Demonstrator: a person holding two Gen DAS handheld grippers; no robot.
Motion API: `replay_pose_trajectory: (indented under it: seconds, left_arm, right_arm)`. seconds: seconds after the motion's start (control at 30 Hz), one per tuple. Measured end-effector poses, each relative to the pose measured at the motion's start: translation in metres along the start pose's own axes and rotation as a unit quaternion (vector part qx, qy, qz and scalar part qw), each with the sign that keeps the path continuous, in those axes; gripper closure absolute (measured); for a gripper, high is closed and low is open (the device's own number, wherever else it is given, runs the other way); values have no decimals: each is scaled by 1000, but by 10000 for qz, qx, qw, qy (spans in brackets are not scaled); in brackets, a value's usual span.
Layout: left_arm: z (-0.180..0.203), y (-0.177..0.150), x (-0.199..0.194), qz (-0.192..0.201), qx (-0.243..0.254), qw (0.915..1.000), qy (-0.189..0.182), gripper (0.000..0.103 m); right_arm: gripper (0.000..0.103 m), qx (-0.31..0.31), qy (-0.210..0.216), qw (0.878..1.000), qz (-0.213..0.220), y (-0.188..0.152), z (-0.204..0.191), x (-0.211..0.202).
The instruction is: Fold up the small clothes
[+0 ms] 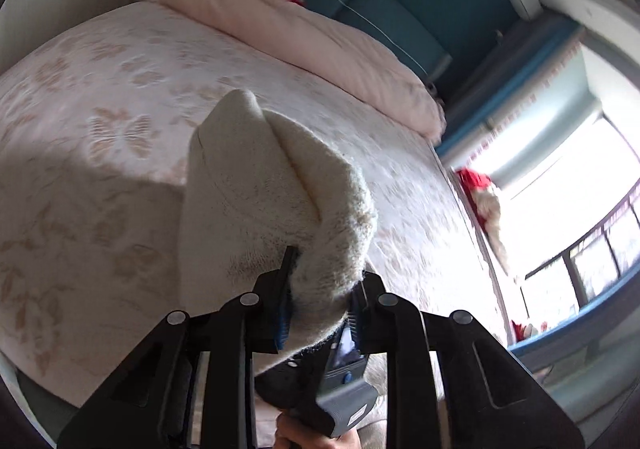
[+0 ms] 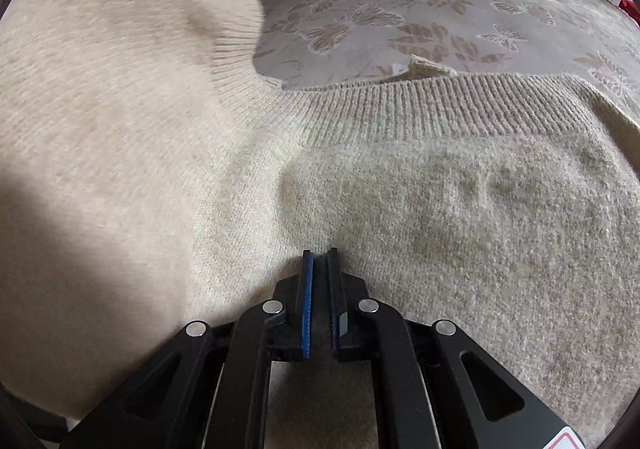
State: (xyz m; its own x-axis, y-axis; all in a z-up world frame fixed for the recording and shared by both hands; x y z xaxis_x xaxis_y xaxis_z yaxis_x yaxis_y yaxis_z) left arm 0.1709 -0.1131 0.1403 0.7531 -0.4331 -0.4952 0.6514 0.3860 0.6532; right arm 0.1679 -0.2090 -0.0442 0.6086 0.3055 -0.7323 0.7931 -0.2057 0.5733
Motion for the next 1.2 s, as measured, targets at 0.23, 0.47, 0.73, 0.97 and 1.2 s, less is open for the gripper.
replay_pose_trajectory:
  seconds: [0.23, 0.47, 0.73, 0.97, 1.2]
  left_arm:
    - [52, -72, 43, -784, 618, 9948, -206, 82]
    - [48, -153, 51, -1369, 1286, 9820, -173, 57]
    - [16, -164, -7, -1206, 2058, 9706, -310, 34]
    - [-47, -154, -4, -1161, 2161, 9680, 523, 33]
    - [-87, -146, 7, -1025, 1554, 9802, 678, 38]
  right_arm:
    - [91, 560, -395, 9961, 558, 0, 92, -93]
    - [53, 858, -809, 9902, 753, -2, 157, -161]
    - [28, 949, -118, 9942, 484, 29, 128, -140]
    - [28, 1234, 78, 9918, -313, 31, 104, -83]
    - [24, 1296, 73, 9891, -688, 30, 77, -55]
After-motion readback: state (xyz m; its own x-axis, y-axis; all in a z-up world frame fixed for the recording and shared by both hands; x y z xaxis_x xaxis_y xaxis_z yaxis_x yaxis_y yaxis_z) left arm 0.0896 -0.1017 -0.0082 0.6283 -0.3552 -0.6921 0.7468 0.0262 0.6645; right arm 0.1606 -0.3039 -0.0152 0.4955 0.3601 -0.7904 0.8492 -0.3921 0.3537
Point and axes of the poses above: each gripper's, at about its wrist camera, not at the fingertips, and x roughly the way its jaws point, z to its right, y to its top, the point moved 6 cm from there along x, roughly the way its jaws point, and after that the axes turned 15 degrees about z, right-handed, at the moved point
